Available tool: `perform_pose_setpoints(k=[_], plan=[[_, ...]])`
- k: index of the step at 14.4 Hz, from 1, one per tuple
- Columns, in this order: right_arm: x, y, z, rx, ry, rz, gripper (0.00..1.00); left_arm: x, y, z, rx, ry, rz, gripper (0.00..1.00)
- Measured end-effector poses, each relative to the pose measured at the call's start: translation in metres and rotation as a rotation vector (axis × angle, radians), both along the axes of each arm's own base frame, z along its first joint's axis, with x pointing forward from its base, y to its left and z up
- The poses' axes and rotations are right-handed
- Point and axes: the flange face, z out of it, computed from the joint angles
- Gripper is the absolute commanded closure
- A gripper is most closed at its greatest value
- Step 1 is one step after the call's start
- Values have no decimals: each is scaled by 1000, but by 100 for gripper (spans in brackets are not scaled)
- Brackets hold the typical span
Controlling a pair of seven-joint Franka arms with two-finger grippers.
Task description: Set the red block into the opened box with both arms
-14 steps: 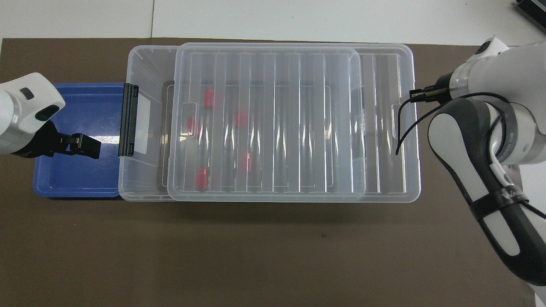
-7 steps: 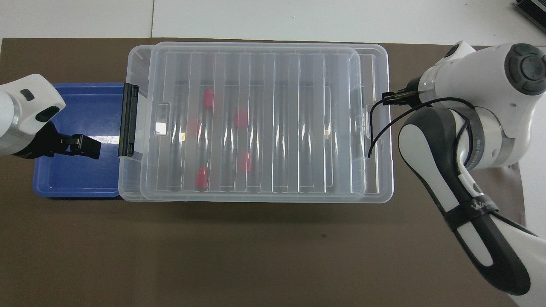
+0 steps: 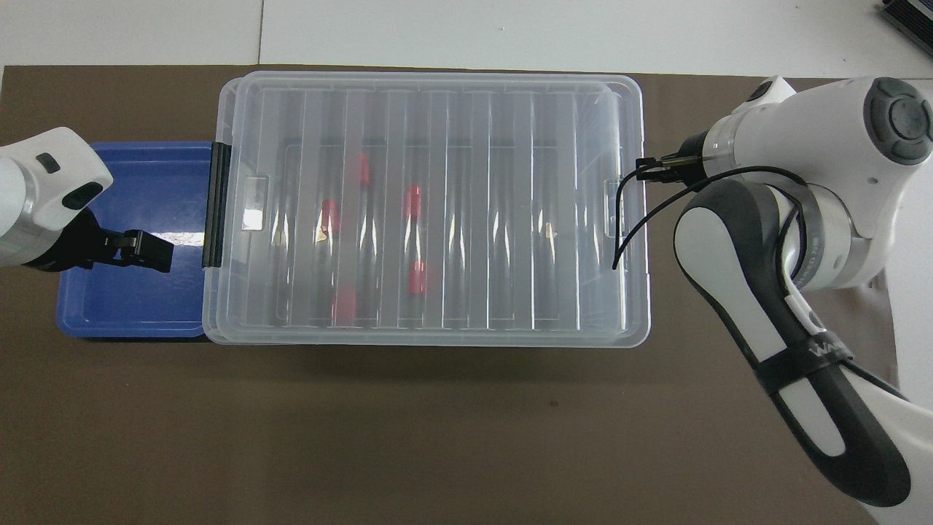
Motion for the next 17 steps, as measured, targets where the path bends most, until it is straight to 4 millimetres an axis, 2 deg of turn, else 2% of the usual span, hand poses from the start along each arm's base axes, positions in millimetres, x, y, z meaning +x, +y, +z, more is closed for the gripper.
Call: perform_pose_setpoints(k=[5, 17], plan=[[-2, 1, -6, 1, 15, 2, 100, 0, 0, -2, 0, 0, 0, 0], [-3, 2, -8, 36, 24, -14, 100, -1, 0, -2, 0, -5, 0, 0]])
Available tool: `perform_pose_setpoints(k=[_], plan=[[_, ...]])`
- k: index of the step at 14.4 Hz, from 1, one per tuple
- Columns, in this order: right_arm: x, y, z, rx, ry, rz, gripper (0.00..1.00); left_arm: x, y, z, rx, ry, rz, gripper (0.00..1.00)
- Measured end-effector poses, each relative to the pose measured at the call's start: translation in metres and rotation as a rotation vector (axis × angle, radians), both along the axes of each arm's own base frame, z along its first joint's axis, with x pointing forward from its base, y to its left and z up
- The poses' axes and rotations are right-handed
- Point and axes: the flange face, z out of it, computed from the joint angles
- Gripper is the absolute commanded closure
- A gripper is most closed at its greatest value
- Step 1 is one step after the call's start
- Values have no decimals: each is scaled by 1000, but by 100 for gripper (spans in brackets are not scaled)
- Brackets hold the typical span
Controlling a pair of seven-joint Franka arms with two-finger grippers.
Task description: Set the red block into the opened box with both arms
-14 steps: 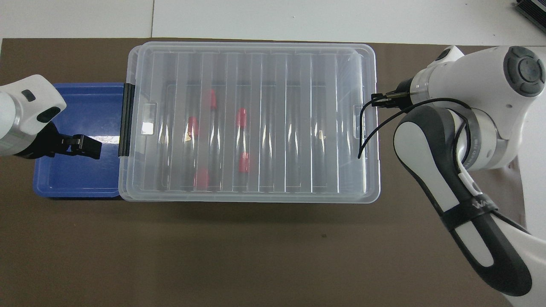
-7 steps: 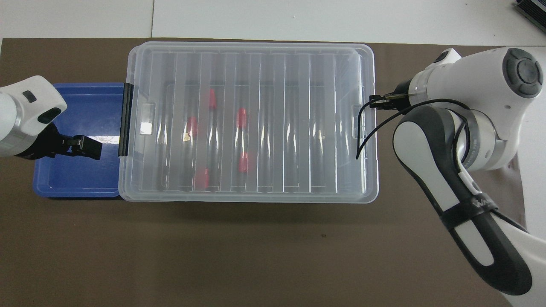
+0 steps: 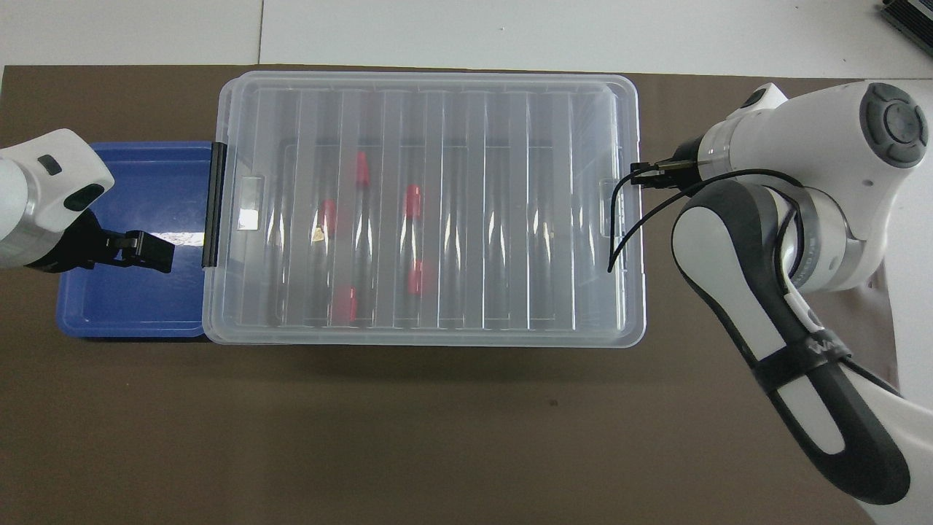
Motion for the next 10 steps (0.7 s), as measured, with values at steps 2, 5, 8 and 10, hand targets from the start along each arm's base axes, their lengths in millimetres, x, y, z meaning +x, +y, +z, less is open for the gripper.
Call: perform_pose_setpoints(k=[2, 5, 8, 10], plan=[[0, 0, 0, 0, 0, 0, 100, 0, 0, 0, 0, 0, 0, 0], [0, 0, 0, 0, 0, 0, 100, 0, 0, 0, 0, 0, 0, 0], [-3, -5, 2, -4, 25, 1, 0, 0, 0, 0, 0, -2, 0, 0], [-5, -20, 12, -63, 26, 12, 0, 0, 0, 0, 0, -2, 0, 0]])
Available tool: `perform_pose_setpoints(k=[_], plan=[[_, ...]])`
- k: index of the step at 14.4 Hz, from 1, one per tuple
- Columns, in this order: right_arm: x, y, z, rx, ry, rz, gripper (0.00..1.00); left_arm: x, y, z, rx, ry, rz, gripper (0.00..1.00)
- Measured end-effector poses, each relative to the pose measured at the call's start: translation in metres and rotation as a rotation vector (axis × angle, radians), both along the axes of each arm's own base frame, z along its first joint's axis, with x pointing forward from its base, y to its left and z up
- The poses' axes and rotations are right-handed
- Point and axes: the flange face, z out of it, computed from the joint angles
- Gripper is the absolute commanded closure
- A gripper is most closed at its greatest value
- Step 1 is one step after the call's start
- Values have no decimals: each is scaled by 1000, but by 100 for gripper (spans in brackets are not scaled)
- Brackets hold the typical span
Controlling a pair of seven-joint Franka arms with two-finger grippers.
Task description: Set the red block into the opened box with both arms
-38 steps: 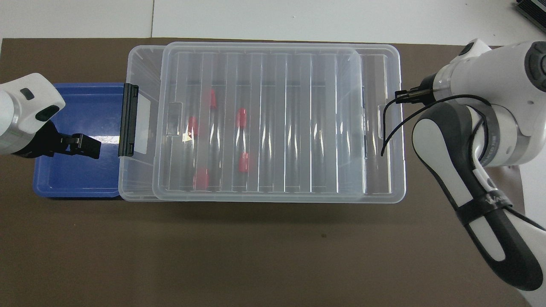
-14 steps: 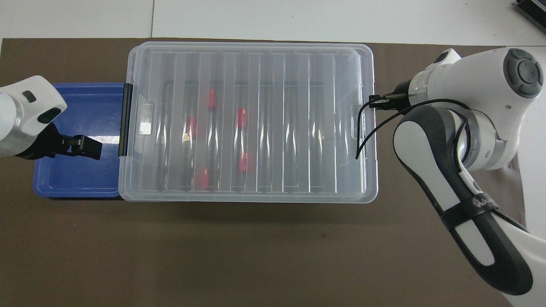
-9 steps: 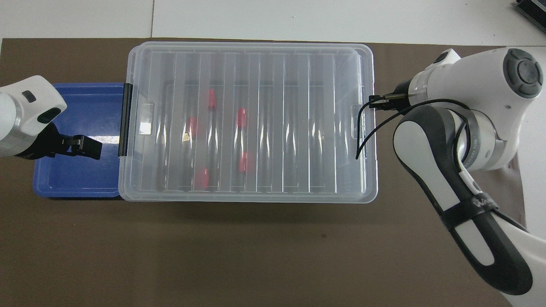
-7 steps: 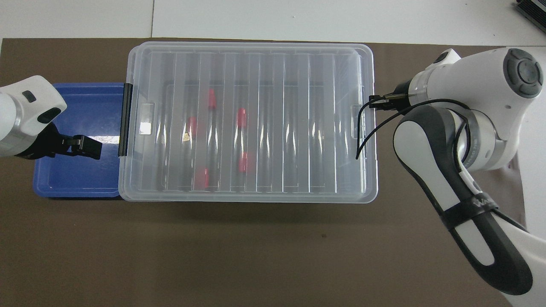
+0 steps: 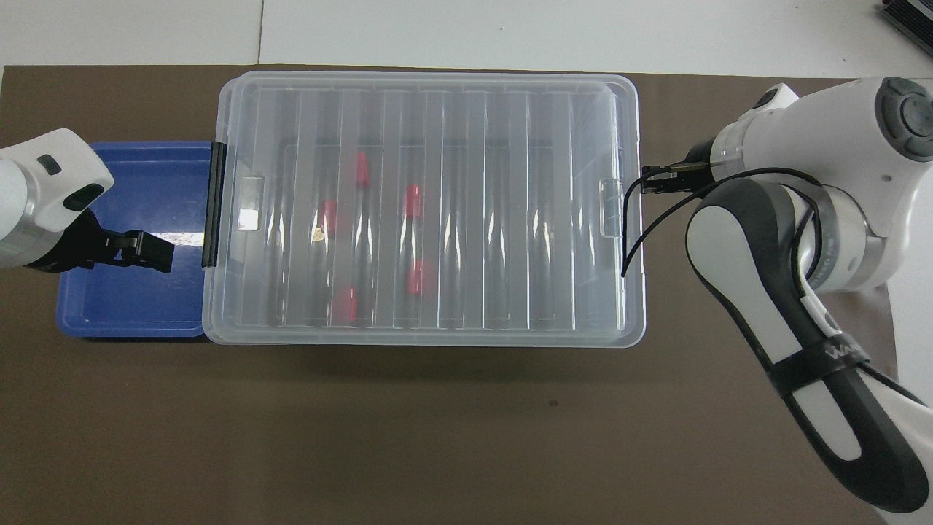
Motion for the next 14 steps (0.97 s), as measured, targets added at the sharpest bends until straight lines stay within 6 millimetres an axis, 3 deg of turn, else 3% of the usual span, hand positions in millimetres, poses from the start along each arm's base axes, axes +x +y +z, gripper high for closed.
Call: perform_pose_setpoints(k=[5, 11, 14], plan=[[-23, -49, 51, -159, 23, -2, 0, 0, 0, 0, 0, 0, 0, 0], [-78, -85, 144, -181, 161, -97, 0, 0, 0, -1, 0, -4, 0, 0], [-93, -101, 160, -178, 220, -130, 0, -1, 0, -3, 0, -3, 0, 0]])
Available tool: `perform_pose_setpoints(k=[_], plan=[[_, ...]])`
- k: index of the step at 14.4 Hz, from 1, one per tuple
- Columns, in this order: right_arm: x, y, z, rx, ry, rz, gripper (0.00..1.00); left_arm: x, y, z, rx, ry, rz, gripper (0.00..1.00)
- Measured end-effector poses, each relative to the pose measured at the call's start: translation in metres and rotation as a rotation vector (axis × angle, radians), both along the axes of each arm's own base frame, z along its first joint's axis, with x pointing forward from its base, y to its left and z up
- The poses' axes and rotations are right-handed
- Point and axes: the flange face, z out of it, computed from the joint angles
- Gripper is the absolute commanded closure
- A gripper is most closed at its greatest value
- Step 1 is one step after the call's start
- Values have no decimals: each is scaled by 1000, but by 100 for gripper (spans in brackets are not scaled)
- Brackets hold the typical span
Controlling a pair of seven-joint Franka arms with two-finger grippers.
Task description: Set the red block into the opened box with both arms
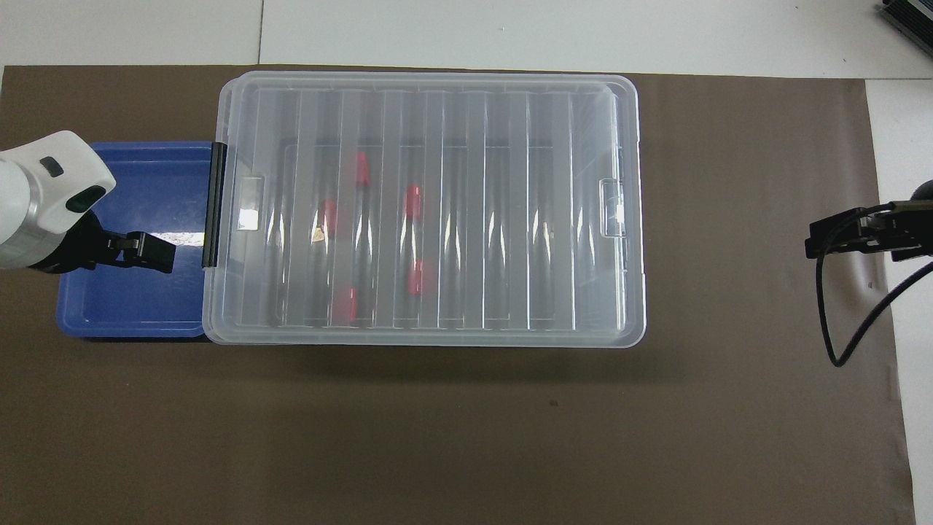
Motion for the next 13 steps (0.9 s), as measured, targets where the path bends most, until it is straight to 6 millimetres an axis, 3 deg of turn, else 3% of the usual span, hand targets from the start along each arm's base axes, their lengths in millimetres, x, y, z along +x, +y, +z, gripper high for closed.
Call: perform_pose_setpoints(k=[13], plan=[[0, -4, -1, 0, 5, 6, 0, -2, 0, 1, 0, -13, 0, 0]])
